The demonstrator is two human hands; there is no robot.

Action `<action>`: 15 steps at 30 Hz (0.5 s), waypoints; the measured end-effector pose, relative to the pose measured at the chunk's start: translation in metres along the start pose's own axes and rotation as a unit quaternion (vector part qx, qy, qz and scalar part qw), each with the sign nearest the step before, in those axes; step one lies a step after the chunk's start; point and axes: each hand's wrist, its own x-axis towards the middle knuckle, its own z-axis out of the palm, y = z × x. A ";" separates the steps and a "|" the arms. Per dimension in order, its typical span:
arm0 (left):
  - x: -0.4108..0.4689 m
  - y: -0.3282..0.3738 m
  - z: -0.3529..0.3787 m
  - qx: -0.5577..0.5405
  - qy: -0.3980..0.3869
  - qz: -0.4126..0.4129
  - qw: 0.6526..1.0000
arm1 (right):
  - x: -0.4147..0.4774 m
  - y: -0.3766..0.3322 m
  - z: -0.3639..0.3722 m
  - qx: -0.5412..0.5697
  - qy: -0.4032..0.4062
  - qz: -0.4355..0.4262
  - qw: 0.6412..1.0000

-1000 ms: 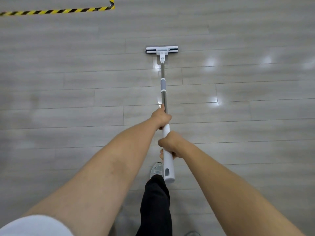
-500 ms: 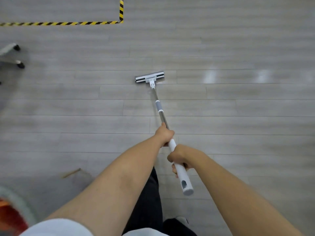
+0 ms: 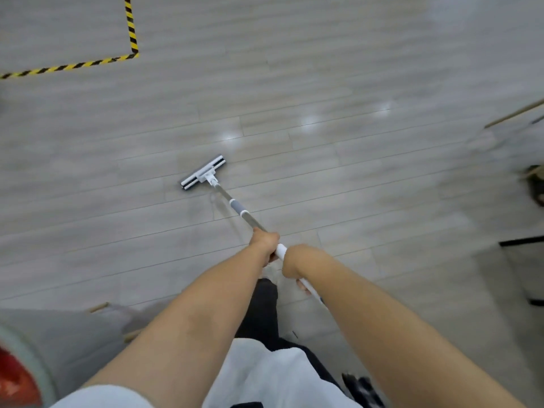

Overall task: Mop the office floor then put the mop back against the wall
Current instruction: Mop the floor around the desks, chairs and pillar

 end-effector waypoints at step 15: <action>0.017 0.130 0.072 -0.060 -0.097 -0.014 0.993 | 0.047 0.051 -0.138 -0.139 0.116 -0.036 0.983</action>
